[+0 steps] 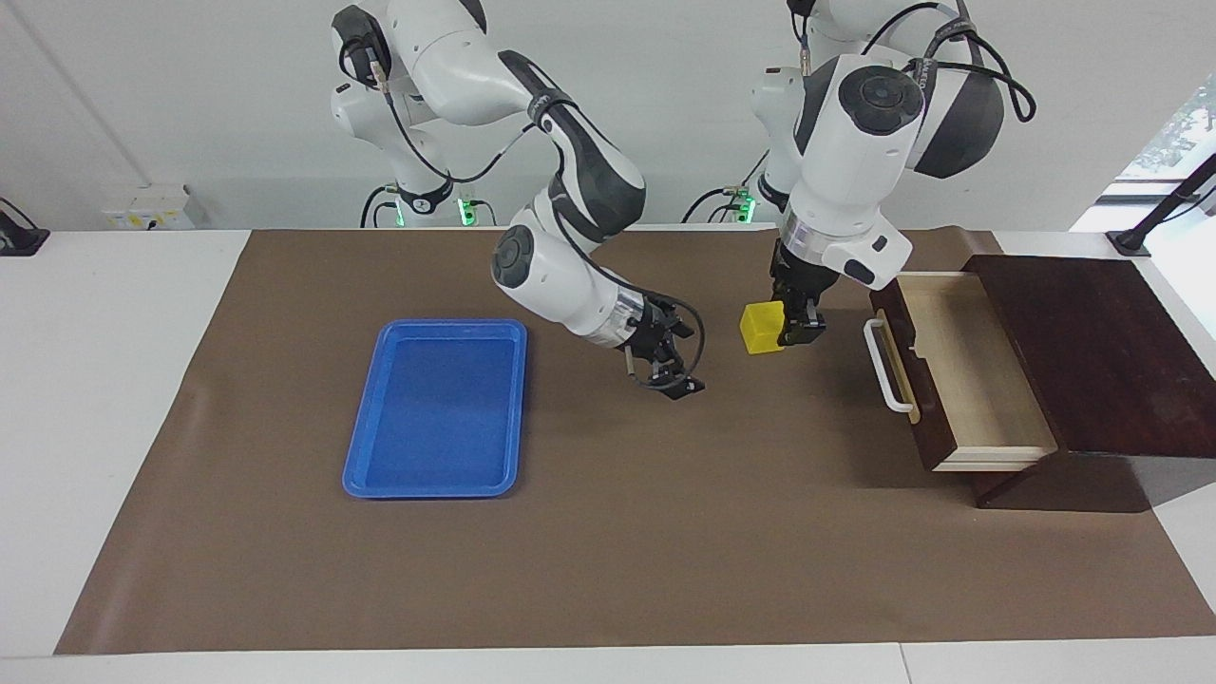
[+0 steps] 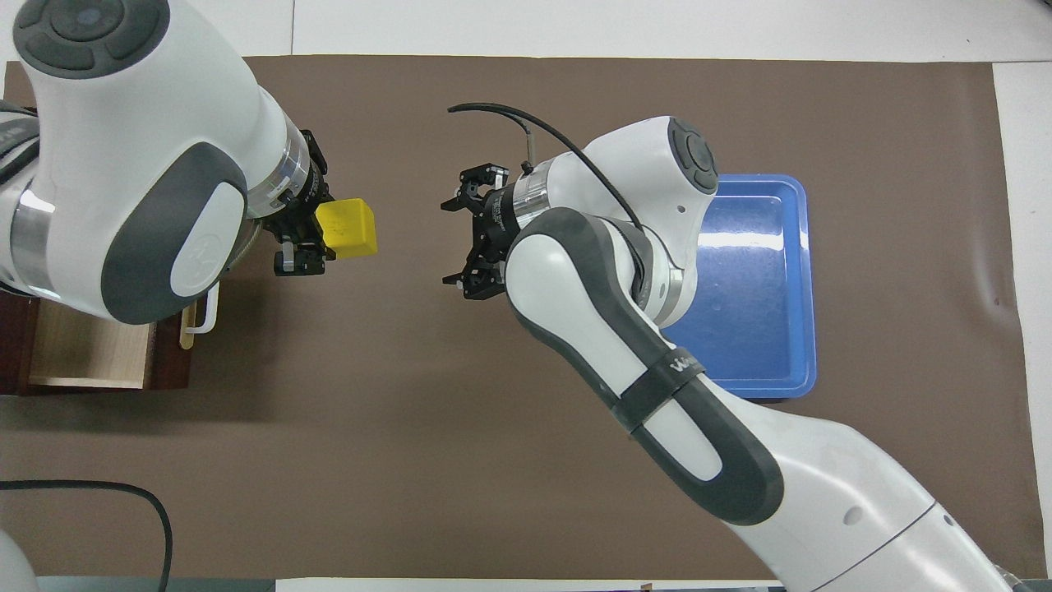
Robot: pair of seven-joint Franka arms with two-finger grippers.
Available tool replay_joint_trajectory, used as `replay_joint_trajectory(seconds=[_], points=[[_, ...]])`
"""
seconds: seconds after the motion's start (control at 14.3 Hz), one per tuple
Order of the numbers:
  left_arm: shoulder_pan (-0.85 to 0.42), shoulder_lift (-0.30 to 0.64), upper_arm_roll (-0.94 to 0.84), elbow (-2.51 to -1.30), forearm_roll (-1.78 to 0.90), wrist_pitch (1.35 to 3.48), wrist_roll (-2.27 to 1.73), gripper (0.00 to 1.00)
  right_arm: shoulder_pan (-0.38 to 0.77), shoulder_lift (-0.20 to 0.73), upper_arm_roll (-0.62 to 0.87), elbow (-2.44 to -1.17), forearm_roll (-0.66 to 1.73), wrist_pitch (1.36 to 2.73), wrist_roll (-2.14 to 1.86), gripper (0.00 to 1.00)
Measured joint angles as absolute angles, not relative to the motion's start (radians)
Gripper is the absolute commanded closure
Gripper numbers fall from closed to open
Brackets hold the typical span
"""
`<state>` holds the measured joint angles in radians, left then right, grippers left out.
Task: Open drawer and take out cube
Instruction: 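Lift the yellow cube out with the left gripper toward the right gripper, then close the right gripper on the yellow cube held by the left gripper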
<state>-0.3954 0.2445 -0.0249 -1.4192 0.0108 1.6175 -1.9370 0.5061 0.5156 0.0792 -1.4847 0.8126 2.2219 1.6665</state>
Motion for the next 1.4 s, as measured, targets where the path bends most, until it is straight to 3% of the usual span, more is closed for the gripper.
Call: replay_joint_trajectory(seconds=[0.49,1.4], points=[[-0.395,0.247,-0.026,-1.419,0.011,1.624,-1.937,1.00,0.560,0.513,0.080,-1.464,0.813,2.221,1.678,0.00],[-0.396,0.249,-0.027,-1.419,0.011,1.628,-1.937,1.00,0.542,0.465,0.065,-1.420,0.813,2.183,1.751,0.00]])
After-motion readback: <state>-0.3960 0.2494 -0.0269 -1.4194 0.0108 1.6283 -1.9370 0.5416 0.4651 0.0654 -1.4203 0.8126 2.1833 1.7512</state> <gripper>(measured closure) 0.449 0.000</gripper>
